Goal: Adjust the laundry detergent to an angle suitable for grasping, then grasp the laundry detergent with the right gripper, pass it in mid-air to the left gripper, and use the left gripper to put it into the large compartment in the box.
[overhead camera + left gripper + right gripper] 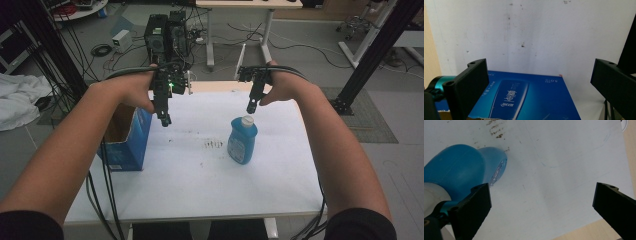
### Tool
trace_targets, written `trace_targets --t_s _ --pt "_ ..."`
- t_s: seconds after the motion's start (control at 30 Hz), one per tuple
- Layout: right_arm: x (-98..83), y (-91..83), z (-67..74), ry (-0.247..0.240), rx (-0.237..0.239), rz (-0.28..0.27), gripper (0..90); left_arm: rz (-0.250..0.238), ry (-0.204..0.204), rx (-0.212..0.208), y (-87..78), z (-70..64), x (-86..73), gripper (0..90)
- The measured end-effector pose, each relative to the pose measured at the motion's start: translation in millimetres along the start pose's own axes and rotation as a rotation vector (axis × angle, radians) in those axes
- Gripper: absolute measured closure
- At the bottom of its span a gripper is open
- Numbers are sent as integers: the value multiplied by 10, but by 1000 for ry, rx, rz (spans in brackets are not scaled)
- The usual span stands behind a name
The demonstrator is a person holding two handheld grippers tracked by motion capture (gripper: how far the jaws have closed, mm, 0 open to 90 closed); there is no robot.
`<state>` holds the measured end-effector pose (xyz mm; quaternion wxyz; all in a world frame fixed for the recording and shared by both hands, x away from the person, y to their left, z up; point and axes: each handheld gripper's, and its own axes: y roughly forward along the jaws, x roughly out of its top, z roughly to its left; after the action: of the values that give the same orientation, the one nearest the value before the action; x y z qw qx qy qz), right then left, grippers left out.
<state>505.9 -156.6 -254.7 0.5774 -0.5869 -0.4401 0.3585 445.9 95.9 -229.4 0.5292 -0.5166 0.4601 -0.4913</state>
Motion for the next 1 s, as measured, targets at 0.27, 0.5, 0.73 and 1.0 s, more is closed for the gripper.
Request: trace_targets --t_s 0.27,0.5,0.73,1.0 --pt "-60 -63 -6 11 1 -17 10 1 7 3 29 -28 41 16" --pt "-91 -75 -28 14 -4 -10 10 4 20 7 36 -42 70 16" --pt "-147 -98 -25 24 -4 -30 10 7 21 11 23 -80 63 16" --pt "-217 -57 -56 54 14 -41 10 1 20 12 27 -74 60 16"
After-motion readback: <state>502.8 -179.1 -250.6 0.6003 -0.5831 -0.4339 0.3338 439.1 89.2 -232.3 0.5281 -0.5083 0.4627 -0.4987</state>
